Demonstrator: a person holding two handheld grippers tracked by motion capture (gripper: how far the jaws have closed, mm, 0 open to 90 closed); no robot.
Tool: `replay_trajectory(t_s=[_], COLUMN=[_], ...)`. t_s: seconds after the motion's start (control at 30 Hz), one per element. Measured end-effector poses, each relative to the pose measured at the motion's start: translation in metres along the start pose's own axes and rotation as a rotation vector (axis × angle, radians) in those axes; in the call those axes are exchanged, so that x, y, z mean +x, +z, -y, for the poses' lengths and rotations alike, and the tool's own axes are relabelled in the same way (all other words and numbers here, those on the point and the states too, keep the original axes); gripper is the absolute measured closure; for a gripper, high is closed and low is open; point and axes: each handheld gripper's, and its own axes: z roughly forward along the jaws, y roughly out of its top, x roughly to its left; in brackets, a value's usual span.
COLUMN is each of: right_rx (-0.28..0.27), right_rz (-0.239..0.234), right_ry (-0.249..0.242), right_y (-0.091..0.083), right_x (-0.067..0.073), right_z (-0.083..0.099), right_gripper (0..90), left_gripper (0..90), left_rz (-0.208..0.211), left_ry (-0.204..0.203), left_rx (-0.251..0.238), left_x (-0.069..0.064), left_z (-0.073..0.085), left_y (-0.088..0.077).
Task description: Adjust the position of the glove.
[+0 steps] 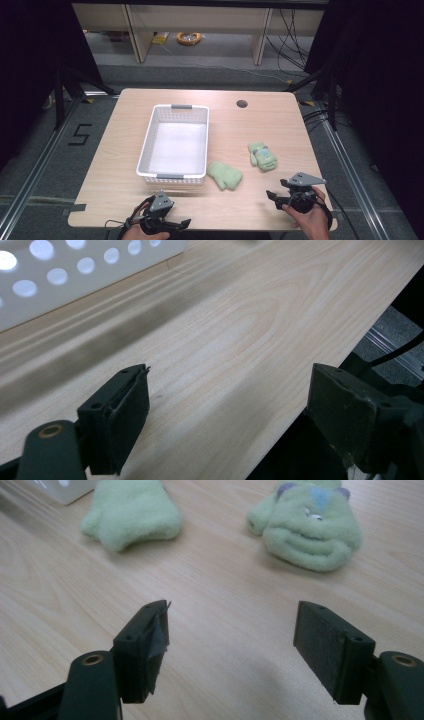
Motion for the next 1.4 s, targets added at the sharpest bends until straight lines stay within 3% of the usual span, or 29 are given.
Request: replay_trajectory(t_s=[0.07,0.13,0.17,0.23,0.3,0.37,0.4,0.43,0.5,0.6,0.7,0.73,0.8,0.83,0.87,0.9,1.07,1.1,1.17,1.37,1.4], right_rx=[0.005,0.01,0.012,0.007,0.014,0.002,-0.005,0.001,-0.014,-0.023,-0.024,-0.032,-0.038,-0.043,-0.048,-0.059,-0.055,-0.048,-0.06,-0.035,-0.026], right_rz=[-0.014,-0.005,-0.029,-0.017,-0.037,-0.007,-0.005,-0.012,-0.01,-0.029,-0.042,-0.042,-0.058,-0.055,-0.058,-0.061,-0.082,-0.091,-0.098,-0.117,-0.122], right_ry=[0.013,0.027,-0.006,-0.009,-0.006,0.026,-0.006,0.021,-0.007,0.002,0.018,-0.015,0.008,-0.017,0.008,-0.022,-0.049,-0.035,-0.067,-0.098,-0.084], right_y=[0.0,0.0,0.001,0.0,0.001,0.001,0.001,0.001,0.001,0.001,0.001,0.002,0.002,0.002,0.002,0.004,0.013,0.015,0.022,0.042,0.044], right_x=[0.001,0.005,0.001,0.002,0.002,0.006,0.004,0.006,0.005,0.008,0.013,0.012,0.015,0.013,0.016,0.015,0.023,0.026,0.03,0.041,0.044], right_z=[0.0,0.0,-0.001,-0.002,-0.002,-0.002,-0.003,-0.003,-0.004,-0.008,-0.012,-0.014,-0.019,-0.021,-0.023,-0.026,-0.039,-0.041,-0.048,-0.066,-0.067], right_gripper=[32.4,33.2,33.3,33.8,34.5,35.2,36.2,37.3,39.0,41.8,44.7,45.6,47.0,48.5,50.0,50.6,57.1,58.0,59.8,63.2,63.2], left_gripper=[16.6,16.5,16.6,16.5,16.5,16.5,16.6,16.5,16.6,16.5,16.6,16.5,16.6,16.5,16.6,16.5,16.6,16.5,16.5,16.5,16.6], left_rz=[0.001,0.001,0.002,0.0,-0.001,0.0,0.0,0.001,0.0,0.001,-0.002,-0.005,-0.015,-0.012,-0.012,-0.008,-0.01,-0.01,-0.009,-0.008,-0.008], left_ry=[-0.018,-0.01,-0.016,0.01,0.013,0.011,0.011,0.002,0.011,-0.014,-0.006,0.014,0.013,0.007,0.007,0.001,0.001,0.001,0.011,0.007,0.007], left_rx=[0.0,0.007,0.001,0.011,0.01,0.009,0.009,0.0,0.009,-0.001,0.007,0.009,0.011,0.003,0.003,0.0,-0.001,-0.001,0.009,0.001,0.001], left_x=[-0.001,0.0,-0.001,0.001,0.001,0.0,0.0,0.0,0.0,-0.001,0.0,0.001,0.001,0.001,0.001,0.001,0.001,0.001,0.002,0.002,0.002], left_z=[0.0,0.0,0.0,0.0,0.0,0.0,0.0,0.0,0.0,0.0,0.0,0.0,-0.001,0.0,0.0,0.0,-0.001,-0.001,-0.001,-0.001,-0.001], left_y=[0.001,0.0,0.001,-0.001,-0.001,-0.001,-0.001,0.0,-0.001,0.0,0.0,-0.001,0.0,0.0,0.0,0.0,0.0,0.0,-0.001,-0.001,-0.001])
